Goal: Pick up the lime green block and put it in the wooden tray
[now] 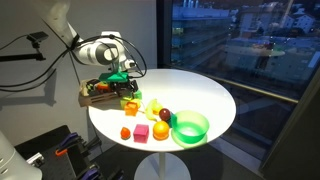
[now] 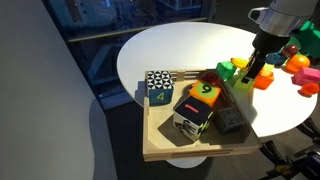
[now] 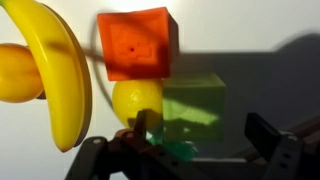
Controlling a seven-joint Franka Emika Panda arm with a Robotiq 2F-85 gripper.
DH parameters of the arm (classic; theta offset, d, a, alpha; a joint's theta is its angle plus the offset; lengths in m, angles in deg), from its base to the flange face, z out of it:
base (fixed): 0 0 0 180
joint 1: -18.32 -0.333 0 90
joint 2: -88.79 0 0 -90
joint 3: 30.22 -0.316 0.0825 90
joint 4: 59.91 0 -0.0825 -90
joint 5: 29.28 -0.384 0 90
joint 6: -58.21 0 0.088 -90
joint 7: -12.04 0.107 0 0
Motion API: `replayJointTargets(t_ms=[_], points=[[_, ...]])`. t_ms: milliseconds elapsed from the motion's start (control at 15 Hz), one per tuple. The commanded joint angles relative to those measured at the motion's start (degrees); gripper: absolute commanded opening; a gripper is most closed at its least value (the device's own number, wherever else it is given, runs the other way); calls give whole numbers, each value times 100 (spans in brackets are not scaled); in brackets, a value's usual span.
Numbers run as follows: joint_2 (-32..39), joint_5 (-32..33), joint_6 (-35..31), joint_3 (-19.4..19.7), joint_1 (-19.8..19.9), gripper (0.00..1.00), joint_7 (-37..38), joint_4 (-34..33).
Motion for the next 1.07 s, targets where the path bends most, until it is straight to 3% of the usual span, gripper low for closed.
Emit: replayJointTargets(t_ms=[0, 533, 600, 667, 1000], points=[[48, 214, -164, 9, -18, 100, 133, 30], [123, 272, -266, 7, -86, 100, 189, 62], [129, 299, -304, 13, -98, 75, 218, 66], [142, 342, -333, 22, -110, 75, 265, 59], [159, 446, -176, 70, -129, 34, 674, -78]])
